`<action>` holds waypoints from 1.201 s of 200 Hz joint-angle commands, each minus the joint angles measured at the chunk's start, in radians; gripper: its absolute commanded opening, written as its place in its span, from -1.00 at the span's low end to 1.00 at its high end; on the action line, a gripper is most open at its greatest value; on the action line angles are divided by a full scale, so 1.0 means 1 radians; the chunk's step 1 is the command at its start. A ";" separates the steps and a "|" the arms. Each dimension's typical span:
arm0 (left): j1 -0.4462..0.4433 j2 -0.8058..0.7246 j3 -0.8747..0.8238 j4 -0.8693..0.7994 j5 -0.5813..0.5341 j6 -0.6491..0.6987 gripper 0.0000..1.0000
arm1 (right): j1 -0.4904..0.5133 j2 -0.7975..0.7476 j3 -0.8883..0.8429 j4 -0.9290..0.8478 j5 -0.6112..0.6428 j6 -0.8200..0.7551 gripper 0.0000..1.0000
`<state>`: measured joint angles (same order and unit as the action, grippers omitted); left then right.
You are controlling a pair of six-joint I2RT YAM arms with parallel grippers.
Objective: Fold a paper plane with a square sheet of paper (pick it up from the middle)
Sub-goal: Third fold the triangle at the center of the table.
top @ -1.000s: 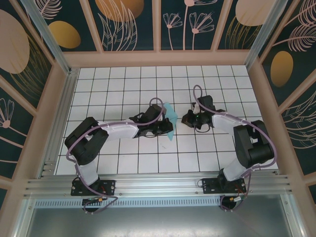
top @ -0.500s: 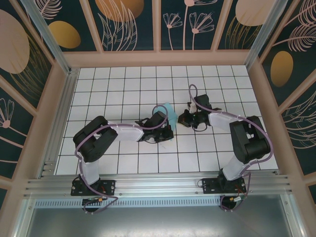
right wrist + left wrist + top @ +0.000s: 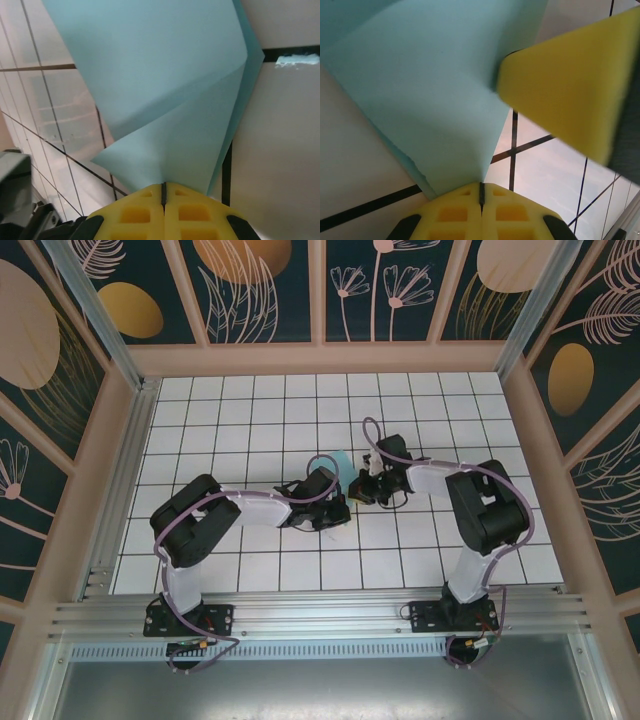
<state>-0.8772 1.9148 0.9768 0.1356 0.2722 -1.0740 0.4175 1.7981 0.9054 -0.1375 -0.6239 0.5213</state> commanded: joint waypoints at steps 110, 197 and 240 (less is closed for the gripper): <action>0.000 0.041 -0.045 -0.117 0.014 0.021 -1.00 | -0.078 0.184 0.193 -0.062 0.096 -0.055 -1.00; 0.000 0.076 -0.021 -0.146 0.021 0.046 -1.00 | -0.128 0.224 0.310 -0.108 0.133 -0.087 -1.00; 0.000 0.046 -0.010 -0.173 0.006 0.084 -1.00 | -0.139 0.150 0.317 -0.073 0.188 -0.084 -1.00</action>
<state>-0.8639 1.9274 0.9878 0.1379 0.2794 -1.0397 0.2878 1.9972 1.1999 -0.2375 -0.5140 0.4522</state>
